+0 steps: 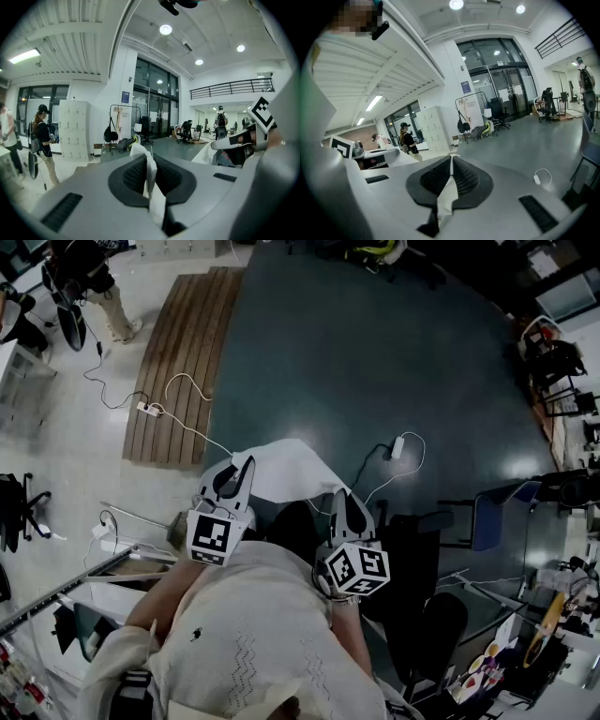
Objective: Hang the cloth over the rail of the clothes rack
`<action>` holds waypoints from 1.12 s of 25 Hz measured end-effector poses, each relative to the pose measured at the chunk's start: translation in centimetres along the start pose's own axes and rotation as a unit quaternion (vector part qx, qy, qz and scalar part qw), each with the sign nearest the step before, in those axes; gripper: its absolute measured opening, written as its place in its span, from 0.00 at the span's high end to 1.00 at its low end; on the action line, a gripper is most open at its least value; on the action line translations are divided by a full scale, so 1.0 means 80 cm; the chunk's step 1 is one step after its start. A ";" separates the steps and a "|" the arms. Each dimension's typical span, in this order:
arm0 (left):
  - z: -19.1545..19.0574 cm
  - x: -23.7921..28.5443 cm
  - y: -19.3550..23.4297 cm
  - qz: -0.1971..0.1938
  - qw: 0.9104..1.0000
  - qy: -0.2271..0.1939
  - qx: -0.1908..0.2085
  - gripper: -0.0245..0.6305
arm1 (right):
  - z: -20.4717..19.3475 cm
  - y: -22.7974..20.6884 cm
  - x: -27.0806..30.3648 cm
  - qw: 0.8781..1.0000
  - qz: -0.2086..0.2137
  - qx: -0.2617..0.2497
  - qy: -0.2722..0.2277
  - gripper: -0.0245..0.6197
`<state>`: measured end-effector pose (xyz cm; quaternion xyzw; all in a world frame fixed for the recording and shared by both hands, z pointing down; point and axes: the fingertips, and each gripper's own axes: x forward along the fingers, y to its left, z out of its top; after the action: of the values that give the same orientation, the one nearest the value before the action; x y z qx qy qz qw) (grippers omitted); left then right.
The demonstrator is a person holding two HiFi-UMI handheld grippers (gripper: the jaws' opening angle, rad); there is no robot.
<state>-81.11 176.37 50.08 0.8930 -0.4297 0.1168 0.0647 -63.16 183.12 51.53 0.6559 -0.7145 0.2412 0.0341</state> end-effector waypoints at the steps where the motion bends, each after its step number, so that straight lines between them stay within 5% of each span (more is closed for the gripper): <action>1: 0.000 0.000 0.003 0.001 1.000 -0.002 0.003 0.93 | 0.001 0.004 0.001 1.000 0.001 -0.002 0.000 0.92; 9: -0.005 0.010 0.021 0.001 1.000 0.006 -0.009 0.93 | 0.000 0.008 0.017 1.000 -0.006 -0.008 0.007 0.92; 28: 0.020 0.204 0.021 0.016 0.999 0.041 -0.012 0.93 | 0.061 -0.139 0.161 0.999 -0.004 0.019 0.033 0.92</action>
<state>-72.29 162.70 52.91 0.8796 -0.4426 0.1487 0.0911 -53.04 169.14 55.29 0.6506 -0.7057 0.2766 0.0463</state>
